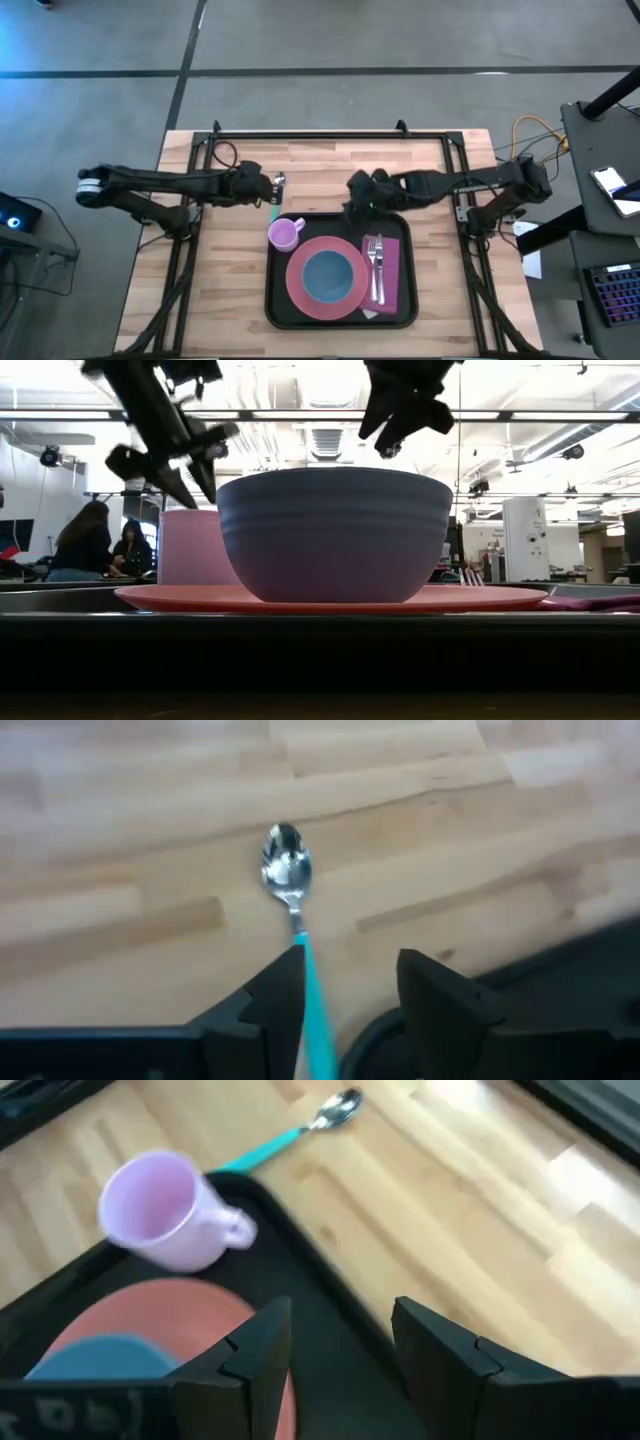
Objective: Set up tray
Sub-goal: Put the blue spoon on top of the purple napkin to the right of the silver knife on the black tray
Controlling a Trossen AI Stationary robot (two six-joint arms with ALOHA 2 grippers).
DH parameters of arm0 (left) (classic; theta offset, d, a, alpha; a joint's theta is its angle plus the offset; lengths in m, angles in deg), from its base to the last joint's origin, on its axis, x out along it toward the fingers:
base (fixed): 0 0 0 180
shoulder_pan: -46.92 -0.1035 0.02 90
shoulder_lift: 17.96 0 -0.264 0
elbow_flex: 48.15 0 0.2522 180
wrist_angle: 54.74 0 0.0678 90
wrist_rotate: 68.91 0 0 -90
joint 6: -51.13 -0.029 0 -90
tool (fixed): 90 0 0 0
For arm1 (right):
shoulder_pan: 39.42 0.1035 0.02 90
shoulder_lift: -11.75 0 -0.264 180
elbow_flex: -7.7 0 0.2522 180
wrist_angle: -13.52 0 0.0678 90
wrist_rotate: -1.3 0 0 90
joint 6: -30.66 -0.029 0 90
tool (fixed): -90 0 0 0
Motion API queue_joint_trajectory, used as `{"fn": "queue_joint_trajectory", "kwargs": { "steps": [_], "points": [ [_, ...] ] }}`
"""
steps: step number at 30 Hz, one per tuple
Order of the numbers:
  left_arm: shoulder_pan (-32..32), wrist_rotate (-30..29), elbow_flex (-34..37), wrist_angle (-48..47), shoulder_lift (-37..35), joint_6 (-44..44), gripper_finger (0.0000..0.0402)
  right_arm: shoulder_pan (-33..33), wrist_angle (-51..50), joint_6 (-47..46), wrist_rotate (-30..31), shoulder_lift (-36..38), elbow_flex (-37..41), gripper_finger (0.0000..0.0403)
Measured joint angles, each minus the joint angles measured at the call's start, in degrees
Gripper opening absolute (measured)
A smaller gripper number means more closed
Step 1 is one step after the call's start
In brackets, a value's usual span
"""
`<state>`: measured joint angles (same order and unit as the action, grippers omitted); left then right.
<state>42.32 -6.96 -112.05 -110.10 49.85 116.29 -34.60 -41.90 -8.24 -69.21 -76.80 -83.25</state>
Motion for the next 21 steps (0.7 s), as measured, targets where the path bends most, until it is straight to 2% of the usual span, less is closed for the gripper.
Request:
{"fn": "queue_joint_trajectory", "kwargs": {
  "steps": [6, 10, 16, 21],
  "points": [
    [-4.7, 9.9, 9.9, 15.4, 1.7, 4.3, 0.0157, -7.9, 0.0, 3.3, -3.5, -0.2, 0.2, 0.0167],
    [-5.2, 10.3, 13.8, 19.8, 2.5, 8.0, 0.0157, -13.6, 0.3, 6.2, -3.9, -0.5, 1.5, 0.0167],
    [-8.3, 7.6, 13.1, 22.3, 4.8, 3.3, 0.0157, -20.2, 0.8, 7.3, -4.8, -1.5, 2.0, 0.0167],
    [-11.4, 9.0, 9.1, 22.0, 12.2, -0.5, 0.0157, -21.8, 2.3, 7.6, -5.0, -3.0, 2.0, 0.0167]
  ]
}}
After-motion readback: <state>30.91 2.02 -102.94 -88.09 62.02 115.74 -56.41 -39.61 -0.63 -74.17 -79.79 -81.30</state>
